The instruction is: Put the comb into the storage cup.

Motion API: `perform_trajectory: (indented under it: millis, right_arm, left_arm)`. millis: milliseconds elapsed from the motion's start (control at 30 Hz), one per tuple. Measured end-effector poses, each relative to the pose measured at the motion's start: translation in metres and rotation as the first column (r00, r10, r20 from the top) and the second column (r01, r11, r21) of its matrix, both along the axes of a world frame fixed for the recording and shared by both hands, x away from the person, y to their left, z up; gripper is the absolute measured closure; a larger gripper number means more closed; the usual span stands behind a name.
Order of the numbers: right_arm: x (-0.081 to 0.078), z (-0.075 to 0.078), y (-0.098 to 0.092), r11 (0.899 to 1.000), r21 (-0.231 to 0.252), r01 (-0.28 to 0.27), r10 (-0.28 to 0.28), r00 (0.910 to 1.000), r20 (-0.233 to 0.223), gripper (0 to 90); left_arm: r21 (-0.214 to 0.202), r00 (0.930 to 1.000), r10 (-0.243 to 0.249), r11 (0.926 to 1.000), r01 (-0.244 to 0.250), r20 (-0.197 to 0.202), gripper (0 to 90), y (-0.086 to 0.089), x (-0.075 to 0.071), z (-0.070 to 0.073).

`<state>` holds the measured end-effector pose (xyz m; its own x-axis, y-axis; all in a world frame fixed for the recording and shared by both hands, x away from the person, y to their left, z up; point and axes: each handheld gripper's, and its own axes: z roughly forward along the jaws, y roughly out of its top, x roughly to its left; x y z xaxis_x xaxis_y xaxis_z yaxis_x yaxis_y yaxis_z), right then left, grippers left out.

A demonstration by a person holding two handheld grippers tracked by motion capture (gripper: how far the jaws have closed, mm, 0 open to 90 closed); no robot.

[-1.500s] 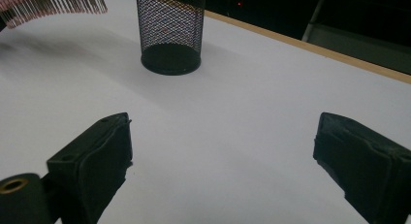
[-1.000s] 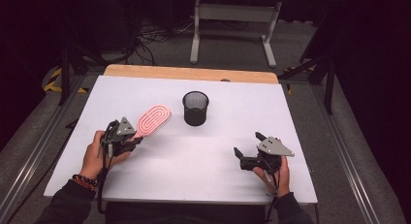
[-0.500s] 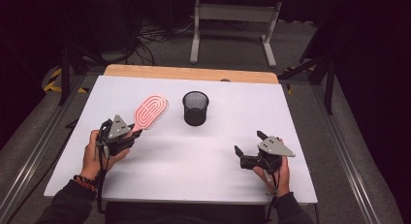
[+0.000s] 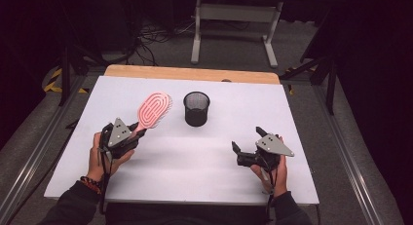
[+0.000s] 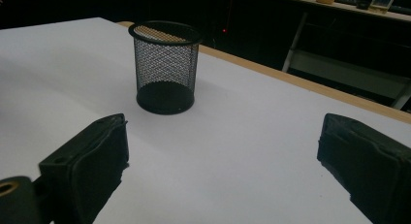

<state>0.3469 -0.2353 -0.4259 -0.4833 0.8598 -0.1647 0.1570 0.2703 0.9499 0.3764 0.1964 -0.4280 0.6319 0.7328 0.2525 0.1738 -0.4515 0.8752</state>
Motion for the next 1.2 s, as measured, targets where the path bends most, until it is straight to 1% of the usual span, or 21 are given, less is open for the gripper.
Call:
perform_trajectory:
  millis: [67, 100, 133, 167, 233, 300, 400, 467, 500, 533, 600, 667, 733, 833, 867, 1000, 1067, 1100, 1200]
  right_arm:
    - [-0.001, 0.004, 0.003, 1.0, 0.009, -0.002, 0.002, 0.9999, 0.012, 4.8]
    - [-0.001, 0.005, 0.004, 1.0, 0.006, 0.009, -0.009, 0.9998, 0.02, 4.9]
    - [-0.001, 0.005, 0.004, 1.0, 0.006, 0.009, -0.009, 0.9998, 0.02, 4.9]
    - [-0.002, 0.007, 0.006, 1.0, 0.006, 0.02, -0.02, 0.9992, 0.034, 4.8]
    - [-0.002, 0.012, 0.008, 1.0, 0.025, -0.004, 0.003, 0.9993, 0.037, 5.1]
    - [-0.002, 0.015, 0.013, 1.0, 0.026, -0.005, 0.003, 0.9989, 0.048, 6.3]
    - [-0.002, 0.017, 0.019, 0.999, 0.035, -0.03, 0.028, 0.998, 0.058, 6.4]
    - [-0.002, 0.018, 0.023, 0.999, 0.037, -0.036, 0.033, 0.9963, 0.08, 6.8]
    - [-0.001, 0.02, 0.023, 0.997, 0.057, -0.047, 0.042, 0.9955, 0.085, 6.4]
    - [0.0, 0.021, 0.024, 0.996, 0.074, -0.055, 0.049, 0.9954, 0.082, 6.4]
    - [0.002, 0.024, 0.026, 0.996, 0.076, -0.051, 0.045, 0.9957, 0.081, 6.4]
    - [0.003, 0.025, 0.03, 0.994, 0.091, -0.067, 0.059, 0.9951, 0.079, 6.3]
    - [0.004, 0.027, 0.034, 0.993, 0.085, -0.079, 0.072, 0.9941, 0.081, 6.4]
    - [0.005, 0.029, 0.042, 0.992, 0.079, -0.102, 0.095, 0.9921, 0.082, 6.6]
    - [0.005, 0.029, 0.042, 0.992, 0.079, -0.102, 0.095, 0.9921, 0.082, 6.6]
    - [0.006, 0.033, 0.056, 0.988, 0.068, -0.135, 0.129, 0.988, 0.085, 7.0]
    - [0.006, 0.033, 0.058, 0.988, 0.065, -0.137, 0.131, 0.9876, 0.087, 7.0]
    - [0.007, 0.034, 0.063, 0.987, 0.065, -0.146, 0.14, 0.986, 0.091, 6.9]
    - [0.009, 0.035, 0.07, 0.987, 0.066, -0.15, 0.144, 0.9854, 0.091, 6.9]
  left_arm:
    - [-0.02, 0.9999, -0.004, 0.9998, 0.005, 0.015, 69.7, -0.002, -0.001, -0.001]
    - [-0.038, 0.9997, -0.01, 0.9992, 0.011, 0.021, 69.7, -0.004, -0.002, -0.001]
    - [-0.038, 0.9997, -0.01, 0.9992, 0.011, 0.021, 69.8, -0.004, -0.002, -0.001]
    - [-0.045, 0.9996, -0.018, 0.9988, 0.019, 0.024, 69.8, -0.004, -0.002, -0.001]
    - [-0.056, 0.9993, -0.023, 0.9982, 0.024, 0.03, 69.8, -0.006, -0.003, -0.002]
    - [-0.067, 0.9989, -0.029, 0.9972, 0.032, 0.035, 69.7, -0.008, -0.003, -0.003]
    - [-0.076, 0.9982, -0.037, 0.9963, 0.041, 0.048, 69.7, -0.01, -0.003, -0.003]
    - [-0.08, 0.9982, -0.037, 0.996, 0.04, 0.048, 69.7, -0.012, -0.004, -0.004]
    - [-0.081, 0.9978, -0.037, 0.9958, 0.042, 0.054, 69.8, -0.013, -0.004, -0.005]
    - [-0.087, 0.9976, -0.041, 0.9952, 0.045, 0.055, 69.7, -0.014, -0.004, -0.005]
    - [-0.091, 0.9972, -0.039, 0.9948, 0.045, 0.064, 69.7, -0.016, -0.005, -0.006]
    - [-0.102, 0.9966, -0.041, 0.9936, 0.048, 0.072, 69.7, -0.018, -0.006, -0.006]
    - [-0.114, 0.996, -0.045, 0.992, 0.053, 0.077, 69.7, -0.019, -0.007, -0.007]
    - [-0.118, 0.995, -0.047, 0.9914, 0.057, 0.088, 69.7, -0.022, -0.008, -0.007]
    - [-0.118, 0.9943, -0.051, 0.9911, 0.062, 0.094, 69.7, -0.023, -0.008, -0.007]
    - [-0.132, 0.9934, -0.06, 0.9887, 0.072, 0.098, 69.7, -0.029, -0.008, -0.01]
    - [-0.139, 0.9929, -0.065, 0.9872, 0.078, 0.1, 69.7, -0.032, -0.009, -0.01]
    - [-0.143, 0.9926, -0.064, 0.9866, 0.079, 0.103, 69.7, -0.033, -0.009, -0.011]
    - [-0.157, 0.9919, -0.068, 0.9841, 0.084, 0.108, 69.7, -0.038, -0.01, -0.012]
